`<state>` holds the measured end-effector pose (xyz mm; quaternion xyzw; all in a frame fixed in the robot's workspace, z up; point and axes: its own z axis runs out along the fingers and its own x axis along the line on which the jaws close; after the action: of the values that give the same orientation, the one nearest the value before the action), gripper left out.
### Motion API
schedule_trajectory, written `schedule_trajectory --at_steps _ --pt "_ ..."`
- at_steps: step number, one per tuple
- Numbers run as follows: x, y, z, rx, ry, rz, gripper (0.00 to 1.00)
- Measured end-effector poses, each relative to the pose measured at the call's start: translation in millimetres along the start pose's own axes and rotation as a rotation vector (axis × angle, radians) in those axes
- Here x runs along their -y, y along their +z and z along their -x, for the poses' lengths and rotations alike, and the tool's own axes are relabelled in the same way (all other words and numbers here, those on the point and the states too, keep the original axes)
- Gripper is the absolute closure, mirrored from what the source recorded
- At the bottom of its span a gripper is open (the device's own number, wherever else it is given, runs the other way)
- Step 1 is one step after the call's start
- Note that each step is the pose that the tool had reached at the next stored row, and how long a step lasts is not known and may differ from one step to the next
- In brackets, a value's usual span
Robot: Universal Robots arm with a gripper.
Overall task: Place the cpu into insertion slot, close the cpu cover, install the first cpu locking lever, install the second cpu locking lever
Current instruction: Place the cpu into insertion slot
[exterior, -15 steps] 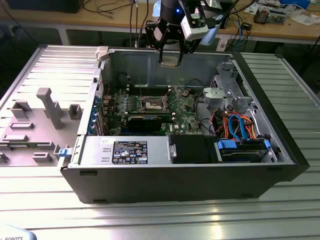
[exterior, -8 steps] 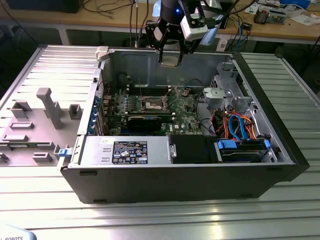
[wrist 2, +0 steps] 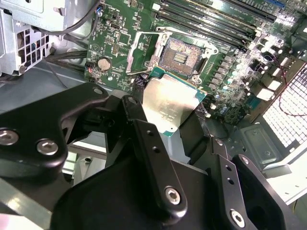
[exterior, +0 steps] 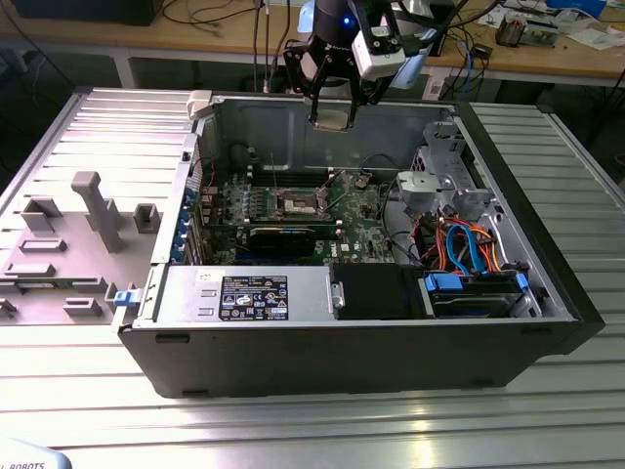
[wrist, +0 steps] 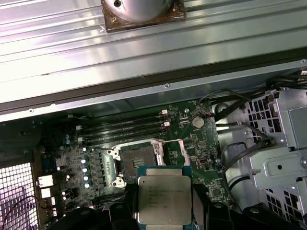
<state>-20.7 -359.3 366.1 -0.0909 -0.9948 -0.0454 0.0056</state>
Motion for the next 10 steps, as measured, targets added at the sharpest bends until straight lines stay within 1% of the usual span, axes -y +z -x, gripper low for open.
schedule_trajectory --at_steps 7,10 --pt "0.0 0.0 0.0 0.0001 0.001 0.0 0.46" --pt "0.0 0.0 0.0 0.0007 0.008 0.0001 0.46"
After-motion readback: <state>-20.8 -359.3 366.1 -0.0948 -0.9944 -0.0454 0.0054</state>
